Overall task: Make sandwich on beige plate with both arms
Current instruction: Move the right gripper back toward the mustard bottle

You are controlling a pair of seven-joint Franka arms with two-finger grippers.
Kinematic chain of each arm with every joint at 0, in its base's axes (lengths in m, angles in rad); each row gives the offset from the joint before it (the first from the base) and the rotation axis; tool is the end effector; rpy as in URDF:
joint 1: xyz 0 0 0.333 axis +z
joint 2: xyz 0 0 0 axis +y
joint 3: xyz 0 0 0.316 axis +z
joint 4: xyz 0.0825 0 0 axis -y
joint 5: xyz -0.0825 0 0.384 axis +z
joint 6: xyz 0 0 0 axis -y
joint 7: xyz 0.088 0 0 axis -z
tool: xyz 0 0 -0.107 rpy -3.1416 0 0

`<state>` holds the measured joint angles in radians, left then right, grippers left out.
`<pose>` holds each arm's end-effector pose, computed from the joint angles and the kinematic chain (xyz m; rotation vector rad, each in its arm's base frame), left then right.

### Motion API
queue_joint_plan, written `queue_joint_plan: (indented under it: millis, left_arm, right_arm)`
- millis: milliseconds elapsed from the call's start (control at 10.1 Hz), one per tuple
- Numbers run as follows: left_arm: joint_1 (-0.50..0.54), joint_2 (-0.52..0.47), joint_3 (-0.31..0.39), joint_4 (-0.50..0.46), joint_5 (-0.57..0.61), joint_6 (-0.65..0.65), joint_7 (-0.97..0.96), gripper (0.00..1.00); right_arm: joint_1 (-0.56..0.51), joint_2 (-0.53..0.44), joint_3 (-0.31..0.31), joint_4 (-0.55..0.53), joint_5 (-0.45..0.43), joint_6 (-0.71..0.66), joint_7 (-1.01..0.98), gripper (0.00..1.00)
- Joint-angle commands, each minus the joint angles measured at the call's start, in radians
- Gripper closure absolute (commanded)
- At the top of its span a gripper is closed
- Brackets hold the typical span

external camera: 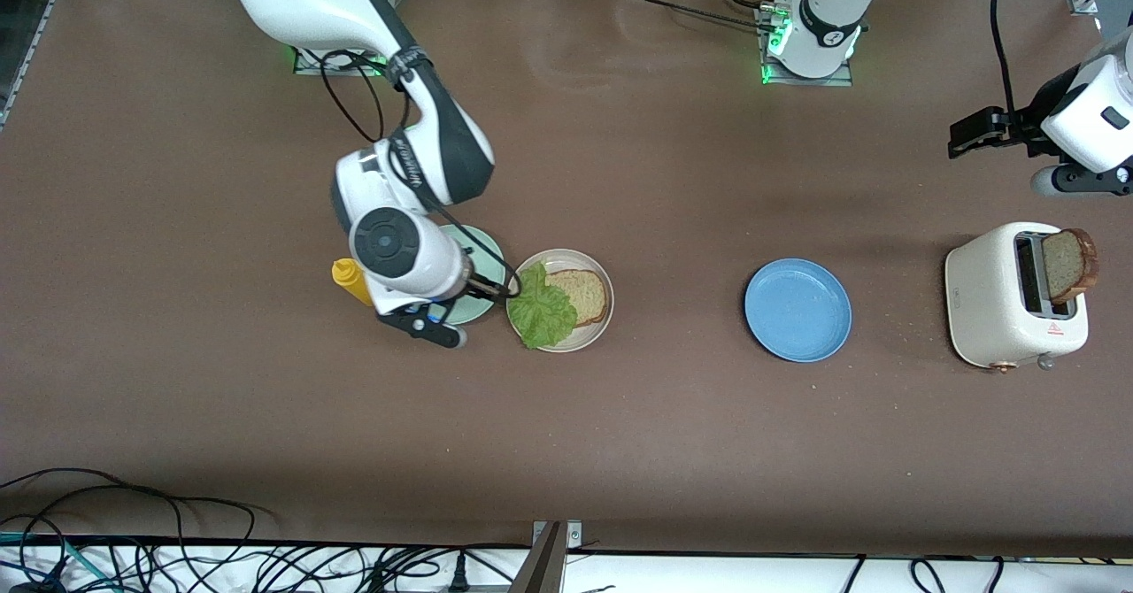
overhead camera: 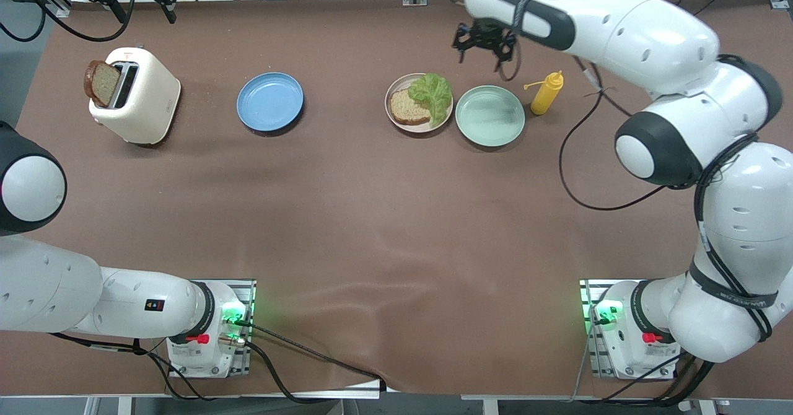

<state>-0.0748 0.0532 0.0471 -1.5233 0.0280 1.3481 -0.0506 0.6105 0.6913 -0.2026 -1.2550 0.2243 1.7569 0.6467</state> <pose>0.5450 -0.0123 0.6004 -3.0822 -0.0403 0.3513 0.6374 0.3345 0.3448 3.0834 -0.4122 -0.3030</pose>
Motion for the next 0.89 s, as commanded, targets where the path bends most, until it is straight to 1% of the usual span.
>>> queue_joint_plan:
  millis: [0,99,198,297,496,595,694,793]
  left_arm:
    - [0.006,0.014,-0.004,0.025,-0.005,-0.014,0.006,0.0]
    - [0.006,0.014,-0.003,0.029,-0.007,-0.014,0.006,0.0]
    - [0.007,0.019,-0.003,0.058,-0.01,-0.014,0.006,0.0]
    - [0.003,0.02,-0.006,0.061,-0.016,-0.014,-0.008,0.0]
    - [0.003,0.025,-0.007,0.066,-0.017,-0.015,-0.005,0.0]
    - [0.006,0.023,-0.006,0.068,-0.02,-0.015,-0.003,0.0]
    - [0.006,0.023,-0.006,0.066,-0.02,-0.015,-0.005,0.0]
    - [0.007,0.023,-0.006,0.066,-0.014,-0.015,-0.006,0.0]
  right_arm:
    - [0.002,-0.079,-0.098,-0.038,-0.01,-0.143,-0.259,0.0]
    - [0.002,-0.113,-0.135,-0.07,-0.01,-0.186,-0.339,0.0]
    - [0.002,-0.151,-0.168,-0.114,-0.01,-0.209,-0.414,0.0]
    - [0.002,-0.192,-0.208,-0.169,-0.004,-0.208,-0.517,0.0]
    - [0.0,-0.262,-0.257,-0.271,-0.006,-0.174,-0.6,0.0]
    - [0.0,-0.275,-0.291,-0.312,0.006,-0.153,-0.724,0.0]
    - [0.0,-0.285,-0.337,-0.349,0.021,-0.119,-0.821,0.0]
    - [-0.001,-0.289,-0.374,-0.386,0.068,-0.1,-0.898,0.0]
